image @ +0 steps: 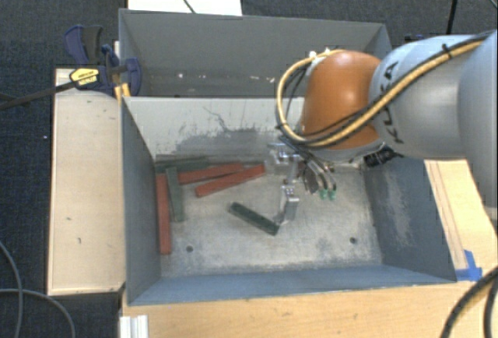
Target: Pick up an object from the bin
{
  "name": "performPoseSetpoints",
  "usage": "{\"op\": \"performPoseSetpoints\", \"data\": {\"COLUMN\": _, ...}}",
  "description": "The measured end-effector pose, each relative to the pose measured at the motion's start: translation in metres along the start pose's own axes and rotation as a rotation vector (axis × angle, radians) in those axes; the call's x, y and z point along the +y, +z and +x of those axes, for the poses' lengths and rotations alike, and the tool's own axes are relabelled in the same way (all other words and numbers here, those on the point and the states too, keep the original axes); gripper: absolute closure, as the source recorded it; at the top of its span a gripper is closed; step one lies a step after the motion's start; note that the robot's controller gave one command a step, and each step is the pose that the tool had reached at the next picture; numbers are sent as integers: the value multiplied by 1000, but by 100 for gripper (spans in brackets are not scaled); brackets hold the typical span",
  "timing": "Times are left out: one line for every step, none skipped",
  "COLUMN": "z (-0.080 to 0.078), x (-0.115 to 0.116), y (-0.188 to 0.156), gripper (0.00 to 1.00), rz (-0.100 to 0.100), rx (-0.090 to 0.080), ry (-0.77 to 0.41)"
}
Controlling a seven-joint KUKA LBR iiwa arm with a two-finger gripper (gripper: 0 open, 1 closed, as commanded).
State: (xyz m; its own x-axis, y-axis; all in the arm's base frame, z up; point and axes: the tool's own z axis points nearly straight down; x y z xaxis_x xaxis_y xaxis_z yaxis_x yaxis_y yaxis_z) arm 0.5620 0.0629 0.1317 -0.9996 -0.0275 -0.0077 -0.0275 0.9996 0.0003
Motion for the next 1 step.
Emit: {"op": "performPoseSetpoints", "data": {"z": 41, "x": 13, "y": 47, "gripper": 0, "rz": -1, "rx": 6, "ry": -83}}
